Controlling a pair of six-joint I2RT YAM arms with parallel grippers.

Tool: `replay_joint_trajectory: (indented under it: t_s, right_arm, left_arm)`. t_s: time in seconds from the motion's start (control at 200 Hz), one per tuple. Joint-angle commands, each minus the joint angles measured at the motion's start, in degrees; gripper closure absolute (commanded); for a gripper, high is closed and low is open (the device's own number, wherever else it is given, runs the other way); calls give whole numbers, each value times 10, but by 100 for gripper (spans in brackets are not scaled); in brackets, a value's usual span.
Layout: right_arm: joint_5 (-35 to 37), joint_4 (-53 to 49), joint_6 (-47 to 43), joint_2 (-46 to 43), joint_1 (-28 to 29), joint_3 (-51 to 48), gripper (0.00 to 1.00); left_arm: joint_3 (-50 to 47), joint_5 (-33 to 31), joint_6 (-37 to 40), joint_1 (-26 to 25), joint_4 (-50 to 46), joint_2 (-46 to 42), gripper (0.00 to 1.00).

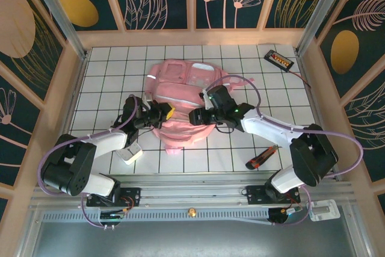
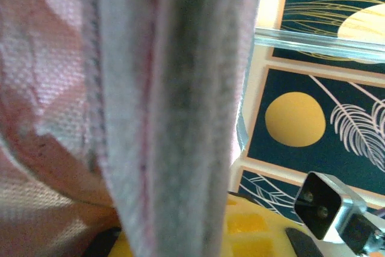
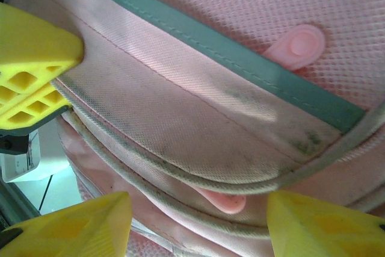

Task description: Pack books, pencil case, and school supplies into a backpack

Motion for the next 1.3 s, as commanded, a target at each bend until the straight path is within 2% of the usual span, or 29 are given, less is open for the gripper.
replay_joint_trajectory:
  t_s: [0.0, 0.14, 0.24, 0.355, 0.455, 0.595, 0.771, 1.021, 1.126, 1.291]
  right_arm:
    - [-29, 41, -21, 9, -2, -12, 39]
    - [-38, 67, -22, 13, -2, -23, 40]
    - [-39, 73, -20, 24, -2, -21, 45]
    - [-37, 81, -16, 28, 0, -23, 55]
    - [-27, 79, -15, 23, -1, -27, 70]
    - [-9, 72, -17, 11, -2, -32, 85]
    - [14, 64, -18, -6, -2, -36, 100]
    - [55, 20, -24, -44, -8, -47, 100]
    - [119, -45, -23, -60, -13, -41, 100]
    - [214, -139, 0, -94, -11, -29, 100]
  left_arm:
    - [2, 22, -65, 3, 106, -26, 100]
    - [3, 24, -74, 3, 105, -33, 100]
    - [3, 24, -75, 3, 102, -37, 100]
    - [3, 24, -74, 3, 96, -41, 100]
    - [3, 25, -74, 3, 95, -42, 100]
    - [4, 27, -74, 4, 92, -42, 100]
    - [10, 32, -62, 3, 78, -44, 100]
    - [24, 23, 8, 6, -7, -61, 100]
    - [34, 10, 45, 15, -58, -75, 100]
    - [39, 2, 67, 26, -84, -85, 100]
